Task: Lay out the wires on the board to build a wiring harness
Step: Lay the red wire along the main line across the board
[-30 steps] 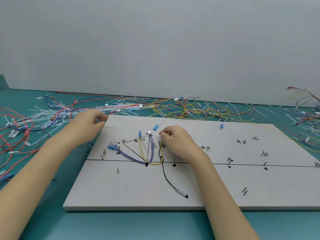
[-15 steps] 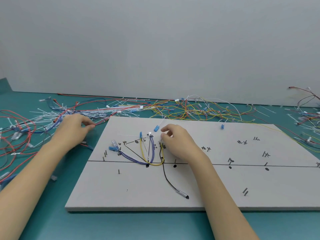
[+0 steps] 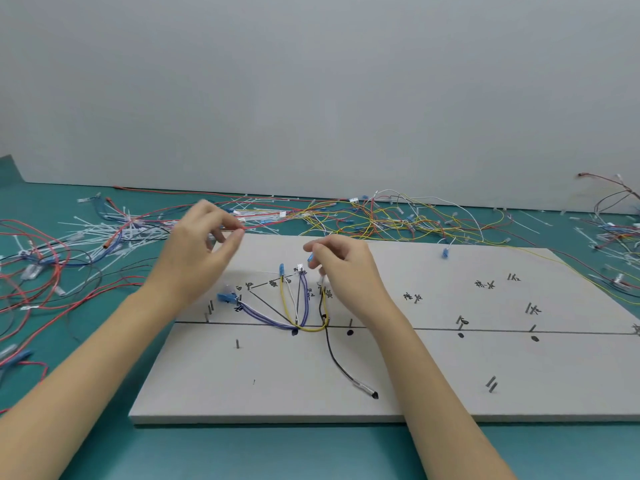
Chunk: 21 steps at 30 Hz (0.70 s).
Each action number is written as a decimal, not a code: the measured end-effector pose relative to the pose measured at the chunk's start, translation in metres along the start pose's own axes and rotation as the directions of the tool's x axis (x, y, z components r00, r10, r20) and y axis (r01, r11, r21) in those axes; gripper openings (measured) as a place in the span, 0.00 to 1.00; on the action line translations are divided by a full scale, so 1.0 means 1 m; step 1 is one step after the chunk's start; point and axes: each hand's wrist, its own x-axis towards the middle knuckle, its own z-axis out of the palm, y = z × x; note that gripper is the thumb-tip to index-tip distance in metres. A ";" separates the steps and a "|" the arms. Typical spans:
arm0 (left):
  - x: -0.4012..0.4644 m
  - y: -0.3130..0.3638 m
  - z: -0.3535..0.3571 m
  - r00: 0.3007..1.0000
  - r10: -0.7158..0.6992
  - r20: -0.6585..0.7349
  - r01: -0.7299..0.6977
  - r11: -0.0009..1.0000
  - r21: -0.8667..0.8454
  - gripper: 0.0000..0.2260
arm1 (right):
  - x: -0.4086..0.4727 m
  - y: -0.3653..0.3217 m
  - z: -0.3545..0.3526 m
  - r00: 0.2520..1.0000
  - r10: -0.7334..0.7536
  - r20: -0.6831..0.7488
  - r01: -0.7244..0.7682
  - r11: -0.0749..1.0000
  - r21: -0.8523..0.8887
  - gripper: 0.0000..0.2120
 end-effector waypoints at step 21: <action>-0.007 -0.028 0.011 0.841 -0.335 0.426 0.222 0.930 0.293 0.14 | -0.008 -0.020 -0.008 0.994 -0.010 0.109 -0.044 0.877 0.479 0.14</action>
